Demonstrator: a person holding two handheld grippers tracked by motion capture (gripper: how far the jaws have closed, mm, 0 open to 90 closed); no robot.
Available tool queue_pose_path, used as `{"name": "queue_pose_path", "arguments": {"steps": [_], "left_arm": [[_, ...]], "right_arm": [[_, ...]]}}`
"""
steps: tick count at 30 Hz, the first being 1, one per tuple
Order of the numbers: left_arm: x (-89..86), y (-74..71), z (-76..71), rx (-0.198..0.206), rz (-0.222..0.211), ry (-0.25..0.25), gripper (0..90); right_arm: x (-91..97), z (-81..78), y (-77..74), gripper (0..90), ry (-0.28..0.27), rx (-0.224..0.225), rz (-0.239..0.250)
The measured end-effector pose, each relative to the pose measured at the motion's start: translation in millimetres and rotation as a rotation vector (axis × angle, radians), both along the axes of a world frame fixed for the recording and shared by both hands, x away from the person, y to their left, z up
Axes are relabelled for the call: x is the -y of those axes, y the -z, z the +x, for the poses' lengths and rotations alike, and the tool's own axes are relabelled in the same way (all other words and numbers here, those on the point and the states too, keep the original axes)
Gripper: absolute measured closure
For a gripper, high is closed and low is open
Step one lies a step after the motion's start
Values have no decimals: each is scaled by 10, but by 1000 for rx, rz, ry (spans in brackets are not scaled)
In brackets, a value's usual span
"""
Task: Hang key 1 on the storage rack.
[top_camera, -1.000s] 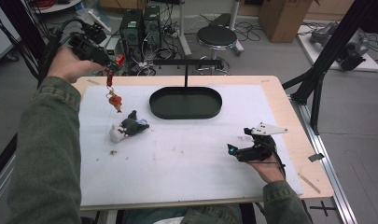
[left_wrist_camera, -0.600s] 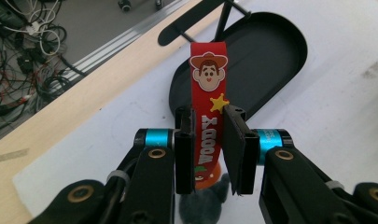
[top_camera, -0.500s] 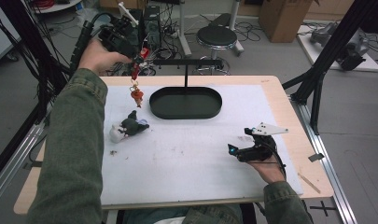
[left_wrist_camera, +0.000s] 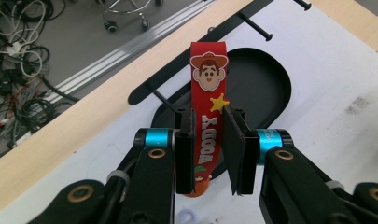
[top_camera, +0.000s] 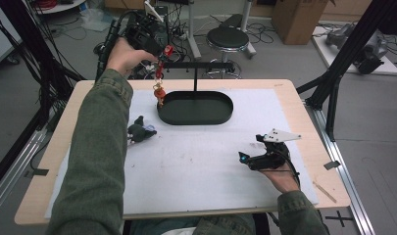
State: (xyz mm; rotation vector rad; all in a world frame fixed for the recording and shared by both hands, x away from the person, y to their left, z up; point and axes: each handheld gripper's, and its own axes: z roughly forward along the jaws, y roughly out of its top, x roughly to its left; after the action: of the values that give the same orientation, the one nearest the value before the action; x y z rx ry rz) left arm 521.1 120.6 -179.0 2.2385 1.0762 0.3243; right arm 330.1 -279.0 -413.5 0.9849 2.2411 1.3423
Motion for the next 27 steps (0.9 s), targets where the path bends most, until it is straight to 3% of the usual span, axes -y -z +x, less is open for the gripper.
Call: {"name": "queue_pose_path", "arguments": {"steps": [9,16,19,27], "left_arm": [[124,85,103,20,-6,-21,750],[156,44,139,108,-38,-65,751],[174,60,181,113,-21,-83,752],[164,151,303,128,-44,-106,751]], "right_arm": [[45,-25,3,5,13,-5,8],[119,-44,18,5,34,-1,16],[136,-44,28,5,41,-6,16],[146,-19,56,5,43,-20,10]]}}
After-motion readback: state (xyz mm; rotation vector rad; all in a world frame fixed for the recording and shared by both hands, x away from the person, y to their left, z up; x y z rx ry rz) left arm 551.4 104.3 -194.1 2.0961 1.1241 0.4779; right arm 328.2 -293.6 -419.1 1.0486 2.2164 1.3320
